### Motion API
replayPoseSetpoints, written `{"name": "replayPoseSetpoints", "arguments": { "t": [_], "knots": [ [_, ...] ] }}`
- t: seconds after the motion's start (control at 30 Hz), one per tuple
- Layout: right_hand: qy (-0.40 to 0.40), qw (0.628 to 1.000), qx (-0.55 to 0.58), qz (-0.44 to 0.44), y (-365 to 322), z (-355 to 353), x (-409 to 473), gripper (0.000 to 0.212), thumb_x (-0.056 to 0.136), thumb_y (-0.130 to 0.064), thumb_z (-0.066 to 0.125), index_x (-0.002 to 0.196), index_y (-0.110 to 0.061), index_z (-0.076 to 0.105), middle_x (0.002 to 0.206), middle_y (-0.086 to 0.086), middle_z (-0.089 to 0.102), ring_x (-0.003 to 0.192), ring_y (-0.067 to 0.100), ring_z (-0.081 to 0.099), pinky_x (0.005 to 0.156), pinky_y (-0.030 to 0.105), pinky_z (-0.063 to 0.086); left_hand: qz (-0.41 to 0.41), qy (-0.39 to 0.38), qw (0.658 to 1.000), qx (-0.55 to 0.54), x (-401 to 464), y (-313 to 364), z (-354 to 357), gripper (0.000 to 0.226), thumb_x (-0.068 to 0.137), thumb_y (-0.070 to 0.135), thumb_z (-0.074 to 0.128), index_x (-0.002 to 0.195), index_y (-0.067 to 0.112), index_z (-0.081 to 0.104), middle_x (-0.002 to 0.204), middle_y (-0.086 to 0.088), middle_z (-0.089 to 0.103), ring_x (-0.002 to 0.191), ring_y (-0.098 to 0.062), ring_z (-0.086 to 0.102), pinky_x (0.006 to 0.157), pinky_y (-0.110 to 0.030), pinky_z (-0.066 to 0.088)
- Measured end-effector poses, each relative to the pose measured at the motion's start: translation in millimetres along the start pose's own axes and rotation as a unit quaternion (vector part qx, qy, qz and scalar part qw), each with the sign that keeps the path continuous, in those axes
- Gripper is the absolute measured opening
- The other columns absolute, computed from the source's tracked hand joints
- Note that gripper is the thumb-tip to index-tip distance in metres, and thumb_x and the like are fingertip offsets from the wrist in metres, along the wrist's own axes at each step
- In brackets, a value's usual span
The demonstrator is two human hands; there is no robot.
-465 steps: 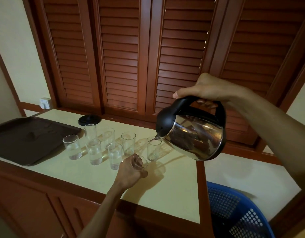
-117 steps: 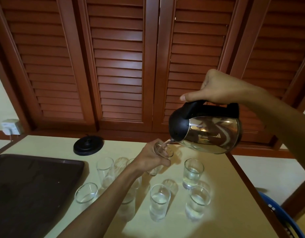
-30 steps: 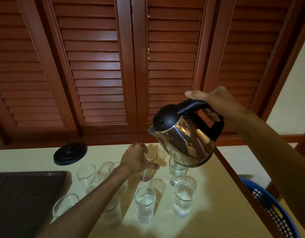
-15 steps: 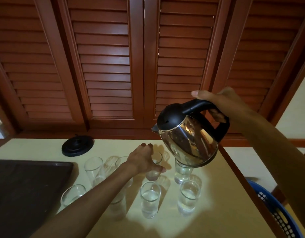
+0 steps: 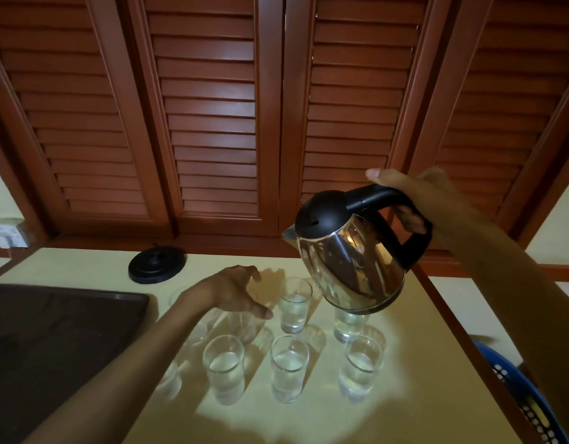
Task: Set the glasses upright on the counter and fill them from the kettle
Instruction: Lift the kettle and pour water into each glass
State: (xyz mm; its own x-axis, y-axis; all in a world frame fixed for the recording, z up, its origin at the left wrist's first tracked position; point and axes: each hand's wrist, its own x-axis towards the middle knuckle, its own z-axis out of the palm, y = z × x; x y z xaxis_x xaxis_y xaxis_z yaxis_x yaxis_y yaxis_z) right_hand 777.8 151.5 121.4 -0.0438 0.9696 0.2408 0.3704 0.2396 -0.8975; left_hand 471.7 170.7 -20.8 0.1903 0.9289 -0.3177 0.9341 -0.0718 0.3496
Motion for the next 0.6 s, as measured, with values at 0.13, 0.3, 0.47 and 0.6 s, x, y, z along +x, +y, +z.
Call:
{"name": "replayPoseSetpoints", "arguments": {
  "t": [0.13, 0.3, 0.47, 0.6],
  "knots": [
    [0.001, 1.0, 0.02, 0.009, 2, 5, 1, 0.058, 0.078, -0.055, 0.076, 0.049, -0.012, 0.053, 0.047, 0.008, 0.042, 0.034, 0.017, 0.035, 0.038, 0.02, 0.035, 0.001, -0.034, 0.999, 0.003, -2, -13, 10, 0.09, 0.073, 0.047, 0.089, 0.15, 0.034, 0.042, 0.146, 0.0, 0.051, 0.132, -0.022, 0.053, 0.108, -0.034, 0.046],
    [0.003, 0.998, 0.062, 0.027, 3, 10, 0, 0.054, 0.078, -0.053, 0.077, 0.05, -0.014, 0.053, 0.044, 0.001, 0.043, 0.034, 0.015, 0.035, 0.039, 0.024, 0.03, -0.001, 0.067, 0.992, -0.106, 3, -21, 27, 0.078, 0.06, 0.023, 0.098, 0.117, 0.025, 0.044, 0.104, -0.004, 0.07, 0.092, -0.023, 0.068, 0.074, -0.027, 0.051],
    [-0.001, 0.991, 0.122, 0.056, 7, 5, 2, 0.056, 0.074, -0.06, 0.078, 0.054, -0.014, 0.053, 0.044, 0.0, 0.041, 0.034, 0.014, 0.035, 0.037, 0.024, 0.03, 0.02, 0.146, 0.912, -0.382, -4, -20, -1, 0.054, 0.055, -0.002, 0.094, 0.09, 0.013, 0.056, 0.087, -0.011, 0.066, 0.075, -0.028, 0.064, 0.087, -0.056, 0.058],
    [-0.012, 0.981, 0.184, 0.051, 9, 1, 5, 0.051, 0.073, -0.06, 0.08, 0.054, -0.019, 0.057, 0.043, -0.003, 0.038, 0.032, 0.012, 0.034, 0.034, 0.022, 0.028, 0.098, 0.202, 0.847, -0.482, -23, -23, -44, 0.052, 0.055, -0.005, 0.094, 0.099, 0.008, 0.069, 0.092, -0.01, 0.077, 0.09, -0.027, 0.075, 0.092, -0.047, 0.057]
  ]
}}
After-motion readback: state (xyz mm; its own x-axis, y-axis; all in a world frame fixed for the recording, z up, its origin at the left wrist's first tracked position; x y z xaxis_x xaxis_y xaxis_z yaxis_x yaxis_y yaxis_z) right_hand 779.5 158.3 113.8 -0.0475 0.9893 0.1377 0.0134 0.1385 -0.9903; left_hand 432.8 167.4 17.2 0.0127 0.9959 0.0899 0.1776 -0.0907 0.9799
